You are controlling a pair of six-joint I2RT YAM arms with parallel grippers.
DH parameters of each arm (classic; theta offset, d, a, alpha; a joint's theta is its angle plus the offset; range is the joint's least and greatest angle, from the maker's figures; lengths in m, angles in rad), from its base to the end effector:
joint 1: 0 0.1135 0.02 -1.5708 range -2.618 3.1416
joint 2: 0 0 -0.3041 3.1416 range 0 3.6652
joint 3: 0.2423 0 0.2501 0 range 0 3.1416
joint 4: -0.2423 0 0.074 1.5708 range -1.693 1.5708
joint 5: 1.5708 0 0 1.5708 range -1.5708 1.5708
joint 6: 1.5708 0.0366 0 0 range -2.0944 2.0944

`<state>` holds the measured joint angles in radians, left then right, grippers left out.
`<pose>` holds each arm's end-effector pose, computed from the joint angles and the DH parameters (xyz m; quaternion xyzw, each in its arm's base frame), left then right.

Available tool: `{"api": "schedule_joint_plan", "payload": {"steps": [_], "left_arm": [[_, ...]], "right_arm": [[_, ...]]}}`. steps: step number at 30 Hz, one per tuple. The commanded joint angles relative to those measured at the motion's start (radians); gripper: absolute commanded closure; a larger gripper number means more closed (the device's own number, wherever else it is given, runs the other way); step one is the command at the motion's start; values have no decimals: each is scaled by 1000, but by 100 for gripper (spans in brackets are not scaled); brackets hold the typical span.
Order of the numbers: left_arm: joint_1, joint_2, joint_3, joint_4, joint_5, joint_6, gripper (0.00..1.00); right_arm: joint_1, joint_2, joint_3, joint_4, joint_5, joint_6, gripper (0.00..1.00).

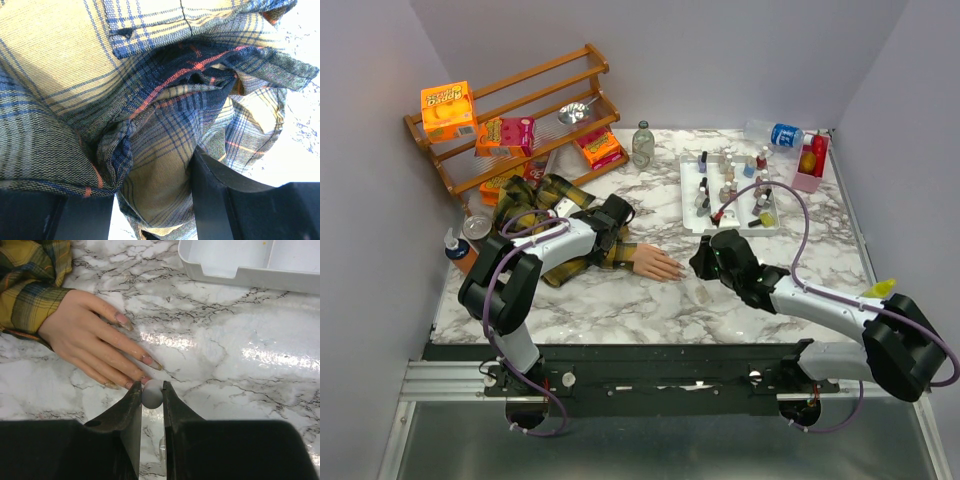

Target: Paint the nails

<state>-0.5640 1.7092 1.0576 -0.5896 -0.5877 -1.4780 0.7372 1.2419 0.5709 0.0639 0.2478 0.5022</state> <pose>0.2857 -0.1567 0.2163 -0.4593 0.8263 0.0154 0.3257 0.1831 0.1541 0.2349 -0.0462 0.8800 0.1779 0.4380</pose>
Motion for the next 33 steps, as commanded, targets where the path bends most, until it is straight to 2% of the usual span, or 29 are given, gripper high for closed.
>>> {"api": "schedule_joint_plan", "payload": {"steps": [1, 10, 33], "left_arm": [[15, 15, -30, 8, 28, 15, 51], [15, 17, -30, 11, 29, 16, 51], [15, 15, -30, 10, 29, 18, 51]], "right_arm": [[-7, 7, 21, 30, -27, -27, 99], [-7, 44, 18, 88, -96, -24, 100], [-7, 119, 32, 86, -93, -16, 99]]}}
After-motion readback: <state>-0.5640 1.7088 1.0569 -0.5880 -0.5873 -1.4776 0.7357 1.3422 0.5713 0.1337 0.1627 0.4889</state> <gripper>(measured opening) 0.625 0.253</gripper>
